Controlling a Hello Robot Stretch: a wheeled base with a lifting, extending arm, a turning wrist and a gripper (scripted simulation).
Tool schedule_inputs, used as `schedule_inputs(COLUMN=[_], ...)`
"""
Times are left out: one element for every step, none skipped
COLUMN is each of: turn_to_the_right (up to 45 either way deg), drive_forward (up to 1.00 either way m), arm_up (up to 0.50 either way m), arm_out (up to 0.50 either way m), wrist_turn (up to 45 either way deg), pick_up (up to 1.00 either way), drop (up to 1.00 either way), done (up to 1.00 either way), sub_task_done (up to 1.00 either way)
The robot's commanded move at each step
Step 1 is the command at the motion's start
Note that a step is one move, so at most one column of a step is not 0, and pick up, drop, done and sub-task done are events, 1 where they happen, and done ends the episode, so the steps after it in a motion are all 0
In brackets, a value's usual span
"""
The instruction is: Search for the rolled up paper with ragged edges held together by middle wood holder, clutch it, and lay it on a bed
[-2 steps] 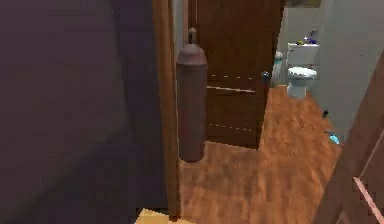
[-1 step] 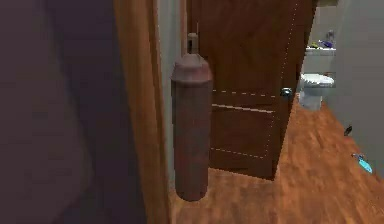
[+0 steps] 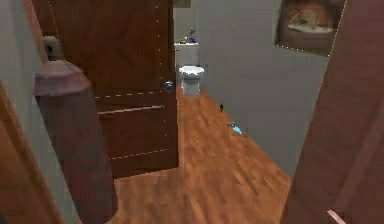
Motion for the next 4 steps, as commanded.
schedule_inputs(turn_to_the_right=[0.0,12.0,0.0,-24.0], drive_forward=[0.95,0.00,0.70,0.00], arm_up=[0.00,0.00,0.00,0.00], arm_out=[0.00,0.00,0.00,0.00], wrist_turn=[0.0,0.0,0.0,0.0], pick_up=[0.00,0.00,0.00,0.00], drop=[0.00,0.00,0.00,0.00], done=[0.00,0.00,0.00,0.00], sub_task_done=[0.00,0.00,0.00,0.00])
